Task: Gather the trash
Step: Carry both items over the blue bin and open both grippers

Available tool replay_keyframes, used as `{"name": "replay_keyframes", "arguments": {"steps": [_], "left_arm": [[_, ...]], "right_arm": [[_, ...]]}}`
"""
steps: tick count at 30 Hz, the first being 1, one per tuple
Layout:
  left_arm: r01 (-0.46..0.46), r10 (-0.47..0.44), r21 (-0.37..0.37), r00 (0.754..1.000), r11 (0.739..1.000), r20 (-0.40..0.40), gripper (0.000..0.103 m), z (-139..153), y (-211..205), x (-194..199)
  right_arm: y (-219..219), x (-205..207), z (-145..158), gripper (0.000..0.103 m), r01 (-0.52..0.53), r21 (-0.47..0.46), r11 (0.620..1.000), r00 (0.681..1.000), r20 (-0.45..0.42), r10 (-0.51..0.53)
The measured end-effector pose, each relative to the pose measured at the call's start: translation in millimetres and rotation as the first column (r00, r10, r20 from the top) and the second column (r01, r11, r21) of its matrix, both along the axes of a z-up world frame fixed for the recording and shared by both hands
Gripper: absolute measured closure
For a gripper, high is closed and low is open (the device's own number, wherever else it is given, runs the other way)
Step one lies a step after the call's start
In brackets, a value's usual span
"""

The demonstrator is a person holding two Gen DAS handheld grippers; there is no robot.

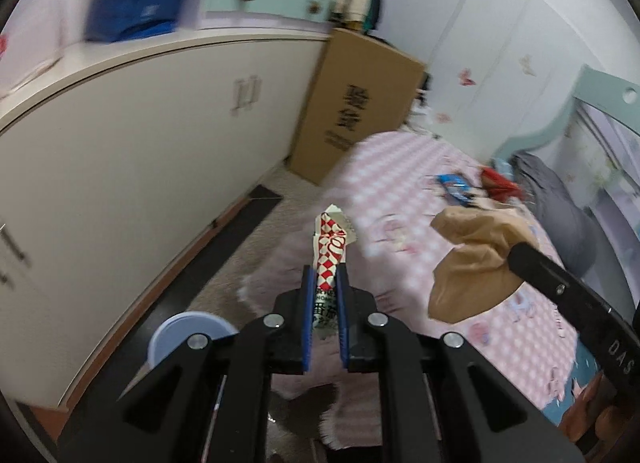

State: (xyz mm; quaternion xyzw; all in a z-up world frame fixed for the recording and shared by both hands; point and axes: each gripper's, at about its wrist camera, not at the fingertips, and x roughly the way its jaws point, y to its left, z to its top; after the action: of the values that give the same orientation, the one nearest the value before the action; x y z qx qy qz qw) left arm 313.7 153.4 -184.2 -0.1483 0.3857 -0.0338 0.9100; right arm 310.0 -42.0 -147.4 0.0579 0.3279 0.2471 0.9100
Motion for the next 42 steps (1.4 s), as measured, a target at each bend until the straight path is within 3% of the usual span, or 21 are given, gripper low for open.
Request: {"name": "replay_keyframes", "arguments": {"steps": [5,12,18,21,23,24,25,42], "left_arm": [[-0.103,0.104,0.018,0.992,0.995,-0.071,0.093,-28.5,49.3,-16.0],[-0.227,0.231,0.041,0.954,0.973,-0.193,0.093,-86.3,114.0,-29.4],[-0.287,0.293,0.064,0.918,0.956,-0.267,0.093,-123.6,147.6,-29.2],[-0.294,0.301,0.069,0.908,0.953,-0.290,0.093,-135.7,153.2,-26.7],[-0.294,0.299,0.063,0.906,0.954,-0.299,0.093,-140.7,153.7,-25.9],[-0.293,0.298,0.064,0.904,0.954,-0.305,0.093,-143.4,153.9,-24.3],[-0.292,0.297,0.063,0.904,0.954,-0.308,0.093,-145.1,153.5,-22.5],[-0.239,0.245,0.061,0.911,0.969,-0.330,0.092,-149.3,130.9,-8.5]], "right_arm": [[71.4,6.1,-41.7,0.101,-0.116,-0.038,0.993,0.989,-0.100,0.111],[149.0,10.9,-105.2,0.101,-0.238,-0.082,0.968,0.949,-0.233,0.214],[197.8,19.8,-140.0,0.099,-0.290,-0.168,0.942,0.939,-0.238,0.247],[202.6,25.0,-153.7,0.098,-0.290,-0.186,0.939,0.937,-0.257,0.238],[199.7,27.1,-159.4,0.079,-0.273,-0.185,0.944,0.938,-0.268,0.219],[197.0,28.8,-161.3,0.061,-0.260,-0.179,0.949,0.940,-0.270,0.206],[194.1,29.4,-162.7,0.056,-0.248,-0.176,0.953,0.944,-0.265,0.197],[160.3,34.1,-159.9,0.050,-0.179,-0.149,0.973,0.954,-0.268,0.134]]}}
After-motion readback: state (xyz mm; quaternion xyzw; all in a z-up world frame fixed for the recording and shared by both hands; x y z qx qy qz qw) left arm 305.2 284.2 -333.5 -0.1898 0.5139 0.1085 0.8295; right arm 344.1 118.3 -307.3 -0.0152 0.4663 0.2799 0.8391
